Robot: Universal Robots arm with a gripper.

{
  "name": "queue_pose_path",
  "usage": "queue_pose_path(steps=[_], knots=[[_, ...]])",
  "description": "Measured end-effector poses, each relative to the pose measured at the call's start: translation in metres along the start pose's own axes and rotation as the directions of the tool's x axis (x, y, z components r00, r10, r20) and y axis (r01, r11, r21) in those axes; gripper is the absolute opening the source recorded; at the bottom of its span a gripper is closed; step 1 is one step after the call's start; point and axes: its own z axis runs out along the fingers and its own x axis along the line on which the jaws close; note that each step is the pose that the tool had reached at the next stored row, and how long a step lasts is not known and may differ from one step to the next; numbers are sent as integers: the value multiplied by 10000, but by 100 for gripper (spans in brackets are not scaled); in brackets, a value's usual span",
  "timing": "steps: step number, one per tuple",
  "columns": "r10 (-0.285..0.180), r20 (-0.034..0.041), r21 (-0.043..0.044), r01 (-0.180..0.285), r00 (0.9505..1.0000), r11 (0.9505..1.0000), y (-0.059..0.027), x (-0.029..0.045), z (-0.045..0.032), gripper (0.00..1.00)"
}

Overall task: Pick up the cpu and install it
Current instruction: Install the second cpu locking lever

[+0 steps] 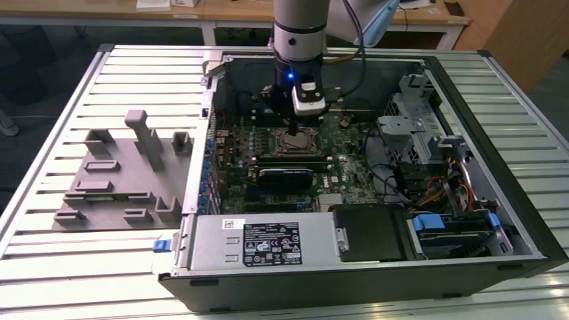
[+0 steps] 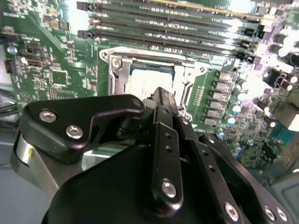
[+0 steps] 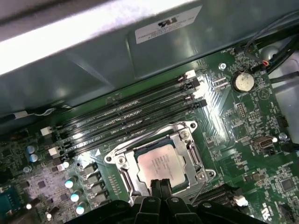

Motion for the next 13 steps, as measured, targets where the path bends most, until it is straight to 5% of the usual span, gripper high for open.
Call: queue_pose_path(steps=[13], knots=[[-13,-17,-39,13,10000,10000,-46,-36,-42,11]])
